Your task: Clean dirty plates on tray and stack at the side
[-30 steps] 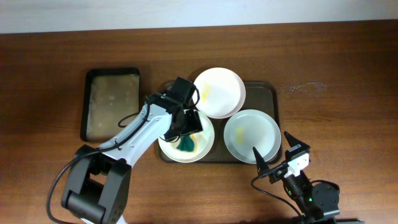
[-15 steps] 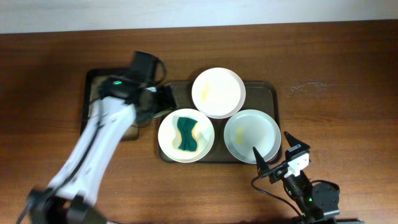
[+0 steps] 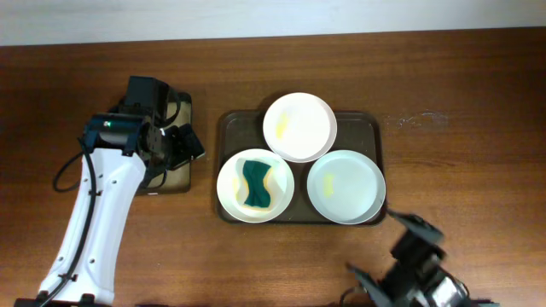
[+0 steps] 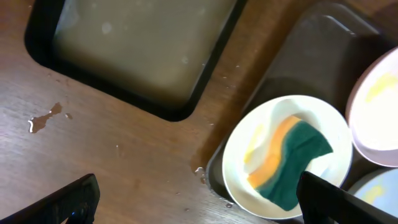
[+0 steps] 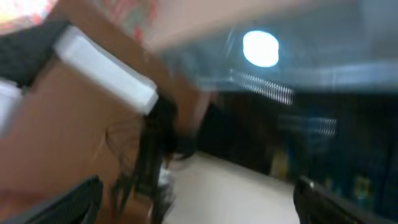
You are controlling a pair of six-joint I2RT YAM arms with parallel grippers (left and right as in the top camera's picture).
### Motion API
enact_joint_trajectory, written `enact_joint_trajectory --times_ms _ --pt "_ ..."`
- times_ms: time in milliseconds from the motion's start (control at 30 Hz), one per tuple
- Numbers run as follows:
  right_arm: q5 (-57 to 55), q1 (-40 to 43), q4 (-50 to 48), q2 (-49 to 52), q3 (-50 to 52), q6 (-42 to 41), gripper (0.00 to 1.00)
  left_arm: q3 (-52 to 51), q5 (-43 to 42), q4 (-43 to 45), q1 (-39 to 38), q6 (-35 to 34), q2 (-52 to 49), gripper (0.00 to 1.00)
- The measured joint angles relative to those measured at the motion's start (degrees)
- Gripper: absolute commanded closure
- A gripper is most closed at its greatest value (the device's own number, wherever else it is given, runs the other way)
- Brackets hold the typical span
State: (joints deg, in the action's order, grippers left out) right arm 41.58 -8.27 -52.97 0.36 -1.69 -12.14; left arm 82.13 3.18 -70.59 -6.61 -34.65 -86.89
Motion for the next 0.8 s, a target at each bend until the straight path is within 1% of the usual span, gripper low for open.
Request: enact_joint_trajectory --times_ms 67,167,200,233,300,333,367,467,567,700,800 --pt "-3.96 -0.02 3.45 0.11 -4.50 -0.81 0.02 -0.74 0.74 -0.02 0.00 0.00 0.00 0.01" --pt "-7.52 -0.04 27.91 1.86 -16.72 3.04 0.02 -1.44 1.05 -0.24 0.00 0.00 0.00 0.01" --pt "-8.41 -0.04 37.00 3.69 -22.56 5.29 0.02 -1.70 1.18 -0.20 0.00 0.00 -0.02 0.01" --pt "-9.03 -0.02 42.84 5.42 -26.71 7.04 0.02 -1.79 1.36 -0.13 0.00 0.02 -0.02 0.01" --pt "-10.01 -0.04 62.99 11.30 -40.41 11.52 0.02 -1.86 1.40 -0.17 0.00 0.02 -0.02 0.01" --pt "-10.25 -0.02 68.39 14.08 -45.35 12.79 0.02 -1.90 1.44 -0.20 0.00 0.07 -0.02 0.01" --pt "-10.19 -0.04 76.91 18.36 -52.43 14.45 0.02 -1.92 1.57 -0.31 0.00 0.17 -0.02 0.01" --pt "-7.13 -0.04 92.52 31.10 -68.52 17.07 0.01 -2.01 1.64 -0.50 0.00 0.20 -0.02 0.01" --pt "2.03 -0.02 100.32 42.21 -76.96 17.27 0.02 -2.05 1.57 -0.50 0.00 0.17 -0.02 0.00" --pt "15.15 -0.04 101.88 51.95 -77.70 16.94 0.02 -2.05 0.83 -0.52 0.00 0.17 -0.02 0.01" --pt "16.04 -0.26 105.48 58.12 -77.75 15.78 0.01 -2.05 0.28 -0.50 0.00 0.20 -0.02 0.01"
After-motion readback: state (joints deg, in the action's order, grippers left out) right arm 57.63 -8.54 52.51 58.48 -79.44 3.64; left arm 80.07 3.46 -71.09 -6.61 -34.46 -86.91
